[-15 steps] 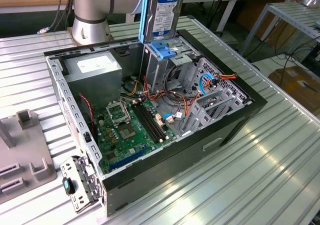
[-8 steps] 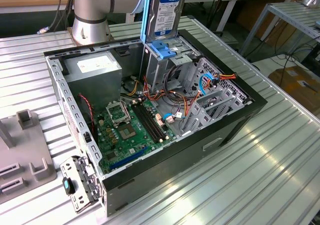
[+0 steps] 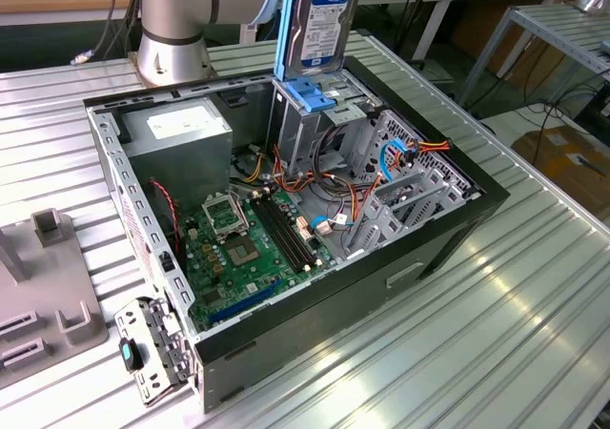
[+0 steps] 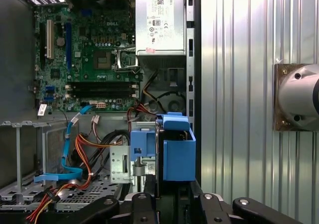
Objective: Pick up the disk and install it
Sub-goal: 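Pick up the disk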
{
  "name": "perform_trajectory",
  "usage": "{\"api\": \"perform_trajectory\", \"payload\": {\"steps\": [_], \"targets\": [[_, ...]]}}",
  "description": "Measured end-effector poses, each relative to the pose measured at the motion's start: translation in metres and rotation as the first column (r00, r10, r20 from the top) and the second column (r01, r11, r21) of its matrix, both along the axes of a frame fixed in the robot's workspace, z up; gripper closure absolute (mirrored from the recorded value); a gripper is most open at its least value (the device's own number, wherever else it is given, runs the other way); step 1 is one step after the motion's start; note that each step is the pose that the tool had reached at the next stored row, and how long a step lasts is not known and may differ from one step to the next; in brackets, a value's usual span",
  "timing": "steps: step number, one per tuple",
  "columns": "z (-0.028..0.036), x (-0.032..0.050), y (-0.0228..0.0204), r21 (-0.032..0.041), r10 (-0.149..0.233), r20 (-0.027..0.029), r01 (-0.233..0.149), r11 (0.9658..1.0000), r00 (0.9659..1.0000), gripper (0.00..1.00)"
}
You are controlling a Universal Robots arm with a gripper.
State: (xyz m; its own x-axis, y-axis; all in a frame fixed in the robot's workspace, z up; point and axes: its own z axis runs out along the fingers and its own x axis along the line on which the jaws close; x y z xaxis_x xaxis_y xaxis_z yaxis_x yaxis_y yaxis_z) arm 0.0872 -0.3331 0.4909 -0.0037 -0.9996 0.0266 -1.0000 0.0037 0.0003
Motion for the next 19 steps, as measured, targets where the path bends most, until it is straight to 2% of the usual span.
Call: {"api": "perform_trajectory", "payload": {"steps": [12,19], "targets": [[0.0000,0.0030,0.0000,0.0000,0.000,0.0000,0.000,1.0000,1.0000,0.65],[0.0000,0.0126,0.0000,0.0000,0.000,0.0000,0.000,1.0000,1.0000,0.65]]}}
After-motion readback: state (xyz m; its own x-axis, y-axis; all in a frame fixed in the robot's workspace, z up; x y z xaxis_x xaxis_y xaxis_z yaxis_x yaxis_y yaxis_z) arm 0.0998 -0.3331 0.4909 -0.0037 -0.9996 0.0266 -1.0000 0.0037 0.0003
